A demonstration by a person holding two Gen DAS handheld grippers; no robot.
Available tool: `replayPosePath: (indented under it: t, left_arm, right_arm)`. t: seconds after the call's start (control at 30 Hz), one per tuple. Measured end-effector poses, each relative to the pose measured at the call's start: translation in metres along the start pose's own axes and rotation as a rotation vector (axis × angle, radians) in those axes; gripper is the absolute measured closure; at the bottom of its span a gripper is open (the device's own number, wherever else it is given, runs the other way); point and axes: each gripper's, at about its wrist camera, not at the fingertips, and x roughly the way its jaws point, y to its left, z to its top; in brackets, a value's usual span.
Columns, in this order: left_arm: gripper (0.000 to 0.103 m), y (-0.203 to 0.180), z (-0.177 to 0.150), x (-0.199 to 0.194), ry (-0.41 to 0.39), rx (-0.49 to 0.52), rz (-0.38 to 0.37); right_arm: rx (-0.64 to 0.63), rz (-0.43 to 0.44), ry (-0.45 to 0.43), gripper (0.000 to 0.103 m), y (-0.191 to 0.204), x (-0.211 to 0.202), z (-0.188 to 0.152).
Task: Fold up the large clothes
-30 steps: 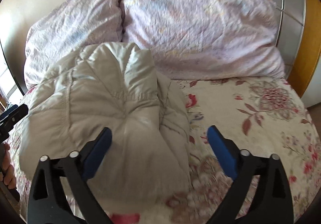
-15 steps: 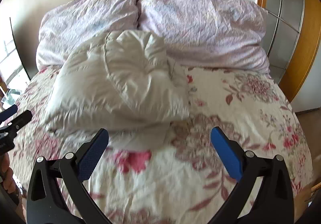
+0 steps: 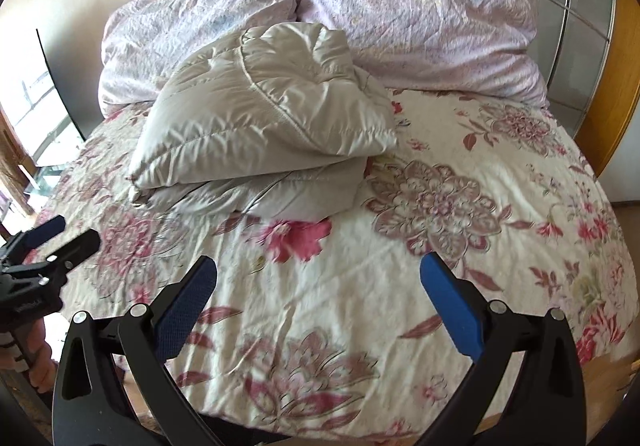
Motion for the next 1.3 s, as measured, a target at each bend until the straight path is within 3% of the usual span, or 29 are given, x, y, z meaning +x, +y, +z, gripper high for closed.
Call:
replayPosePath:
  t: [0.77, 1.3]
  left_arm:
    - [0.002, -0.007, -0.001, -0.015, 0.042, -0.036, -0.087]
    - [0.002, -0.008, -0.002, -0.012, 0.05, -0.036, -0.106]
  right_arm:
    - [0.037, 0.101, 0.004, 0.001, 0.007, -0.02, -0.004]
    - [0.047, 0.121, 0.02, 0.001, 0.007, -0.017, -0.005]
